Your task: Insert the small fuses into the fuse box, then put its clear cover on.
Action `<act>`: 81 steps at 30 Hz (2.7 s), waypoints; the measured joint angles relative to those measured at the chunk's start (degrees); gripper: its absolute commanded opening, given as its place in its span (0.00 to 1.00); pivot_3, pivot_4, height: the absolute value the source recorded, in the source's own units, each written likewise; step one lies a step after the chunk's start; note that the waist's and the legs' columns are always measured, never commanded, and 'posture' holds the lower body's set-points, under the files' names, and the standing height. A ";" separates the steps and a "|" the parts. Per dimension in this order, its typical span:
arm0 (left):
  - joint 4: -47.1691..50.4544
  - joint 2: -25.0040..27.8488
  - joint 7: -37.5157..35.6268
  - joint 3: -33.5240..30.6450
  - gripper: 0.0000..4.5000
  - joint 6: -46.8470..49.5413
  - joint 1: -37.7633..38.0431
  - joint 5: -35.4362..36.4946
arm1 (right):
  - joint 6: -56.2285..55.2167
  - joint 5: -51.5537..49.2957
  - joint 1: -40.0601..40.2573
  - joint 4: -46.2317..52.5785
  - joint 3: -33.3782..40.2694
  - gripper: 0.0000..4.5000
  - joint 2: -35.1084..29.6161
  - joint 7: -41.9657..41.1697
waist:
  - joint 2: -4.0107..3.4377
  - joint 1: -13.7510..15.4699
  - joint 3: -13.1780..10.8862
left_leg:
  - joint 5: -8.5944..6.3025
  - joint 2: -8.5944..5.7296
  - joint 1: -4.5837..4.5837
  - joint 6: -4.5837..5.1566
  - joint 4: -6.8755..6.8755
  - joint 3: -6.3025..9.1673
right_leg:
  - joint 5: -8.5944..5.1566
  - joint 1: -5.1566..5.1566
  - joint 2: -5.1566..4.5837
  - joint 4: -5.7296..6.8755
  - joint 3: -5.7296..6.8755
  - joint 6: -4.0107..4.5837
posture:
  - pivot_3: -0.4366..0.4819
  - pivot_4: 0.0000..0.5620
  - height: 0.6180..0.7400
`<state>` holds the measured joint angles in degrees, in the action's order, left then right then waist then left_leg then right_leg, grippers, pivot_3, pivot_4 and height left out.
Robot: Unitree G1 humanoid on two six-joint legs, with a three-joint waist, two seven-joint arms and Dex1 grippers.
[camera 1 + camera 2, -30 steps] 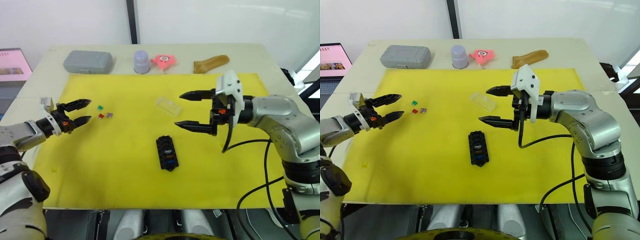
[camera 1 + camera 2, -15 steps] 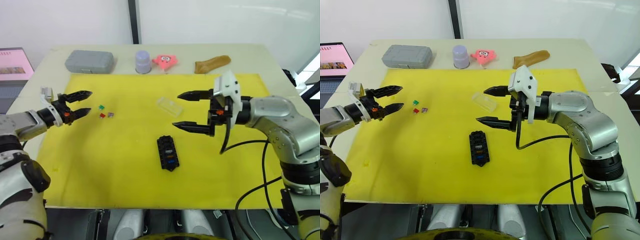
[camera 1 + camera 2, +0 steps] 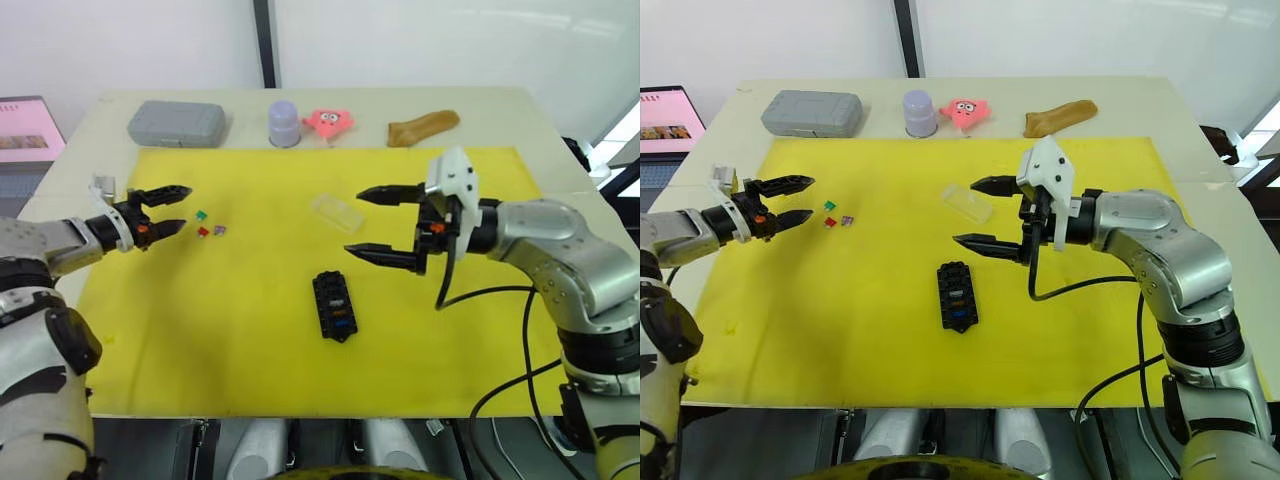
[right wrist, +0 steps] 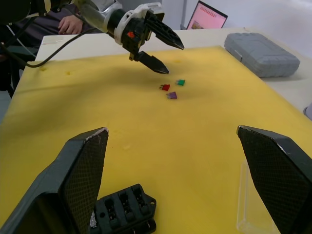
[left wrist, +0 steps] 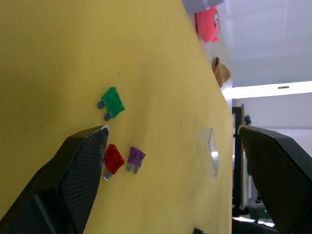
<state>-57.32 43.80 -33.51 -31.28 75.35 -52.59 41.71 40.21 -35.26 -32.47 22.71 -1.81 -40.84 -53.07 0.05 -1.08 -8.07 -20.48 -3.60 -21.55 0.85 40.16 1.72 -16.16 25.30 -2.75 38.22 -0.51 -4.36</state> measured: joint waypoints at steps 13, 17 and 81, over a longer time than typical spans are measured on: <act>-3.01 -3.24 -1.08 -1.17 1.00 -5.18 0.07 -1.24 | 1.15 -0.45 -1.03 0.51 -0.06 0.99 -0.11 0.21 | 0.01 0.06 0.00 | 0.00 0.00 0.01 0.00 0.01 0.00 | 0.00 -0.01 0.00 0.01 0.00 0.00 | 0.48 0.27 1.00; -5.23 -3.58 -1.39 -1.92 1.00 -7.72 0.06 -1.23 | 1.54 -0.37 -1.03 0.72 -0.17 0.99 -0.10 0.94 | 0.01 0.08 0.01 | 0.00 0.00 0.01 0.00 0.02 0.00 | 0.00 -0.02 -0.01 0.01 0.00 0.00 | 0.48 0.27 1.00; -10.54 -7.64 -3.64 -4.21 0.60 -18.61 0.12 -4.07 | 4.36 -1.94 0.40 4.64 0.52 1.00 -3.11 4.42 | -0.01 0.47 0.12 | 0.02 -0.01 0.07 -0.03 0.03 0.01 | 0.00 -0.08 -0.04 0.08 0.00 0.00 | 0.48 0.27 1.00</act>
<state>-67.85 36.16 -37.15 -35.49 56.74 -52.47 37.64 44.58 -37.20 -32.07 27.35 -1.29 -43.95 -48.64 0.04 -0.61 -7.95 -20.45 -3.62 -21.48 0.81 40.19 1.73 -16.16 25.22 -2.79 38.30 -0.51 -4.37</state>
